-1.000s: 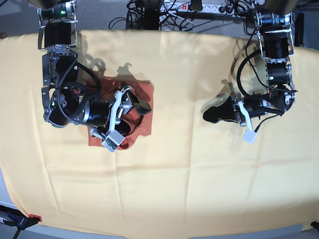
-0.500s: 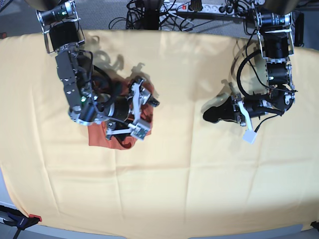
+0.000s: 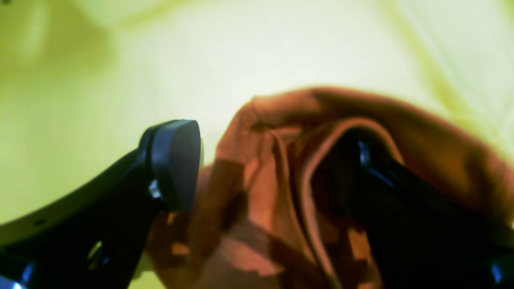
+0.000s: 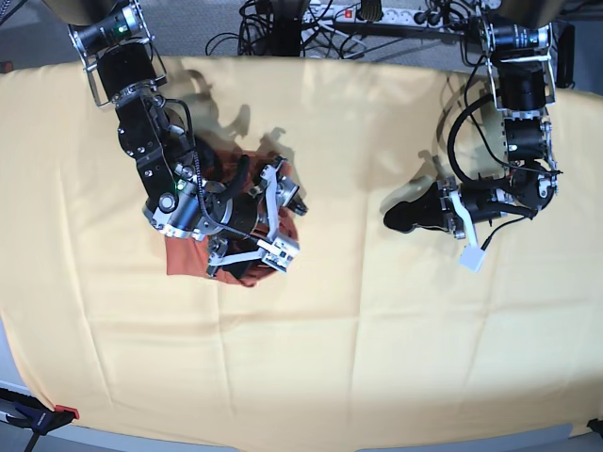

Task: Fold the T-shirt properly
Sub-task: 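Grasp the folded end with the right gripper and fold it over the bundle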

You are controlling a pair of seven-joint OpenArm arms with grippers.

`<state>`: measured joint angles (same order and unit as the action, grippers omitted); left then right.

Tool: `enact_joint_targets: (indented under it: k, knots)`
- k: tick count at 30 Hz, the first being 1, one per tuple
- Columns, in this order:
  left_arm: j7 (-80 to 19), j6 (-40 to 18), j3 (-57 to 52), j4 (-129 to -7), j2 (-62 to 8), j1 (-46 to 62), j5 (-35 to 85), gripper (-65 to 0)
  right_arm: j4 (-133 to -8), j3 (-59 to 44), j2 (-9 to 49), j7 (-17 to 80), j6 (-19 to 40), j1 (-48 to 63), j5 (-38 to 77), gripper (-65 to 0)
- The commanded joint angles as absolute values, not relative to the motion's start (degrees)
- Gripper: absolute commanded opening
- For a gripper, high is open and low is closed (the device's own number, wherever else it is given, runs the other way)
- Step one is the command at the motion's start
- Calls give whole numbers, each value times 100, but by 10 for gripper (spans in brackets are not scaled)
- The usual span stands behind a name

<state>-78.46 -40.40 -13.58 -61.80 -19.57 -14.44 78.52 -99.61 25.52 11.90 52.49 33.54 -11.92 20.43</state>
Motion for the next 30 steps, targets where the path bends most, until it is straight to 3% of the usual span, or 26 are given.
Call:
enact_joint_targets:
  k: [1,6,12,18,24,30]
  knots:
    - [-7933,-4000,-1374,-6224,-2029,-1492,7832,-650,-10077,2561,1205,5118,3457,-1321,2123,-170]
    - [-7931,-4000,-1374,-6224,-2029,-1492,7835,-650,-10079,2864,1212,5122,3483,-1332,1686,-170]
    - [-7933,-4000,-1374,-6224,-2012,-1492,7832,-650,-10088,3114,1210,5085,3017,-1337,1048,-170]
    - [-7935,-4000,-1374,-6224,-2014,-1492,7828,-650,-10433,3083,1214,5153,1953,-1334,375,-170]
    - [-7935,-4000,-1374,-6224,-2014,-1492,7832,-650,-10431,2674,1343,5627,1992,-1190,718,-170]
    - [-7933,-4000,-1374,-6224,-2014,-1492,7841,-650,-10433,2473,1850,5924,2206,-902,1186,-170]
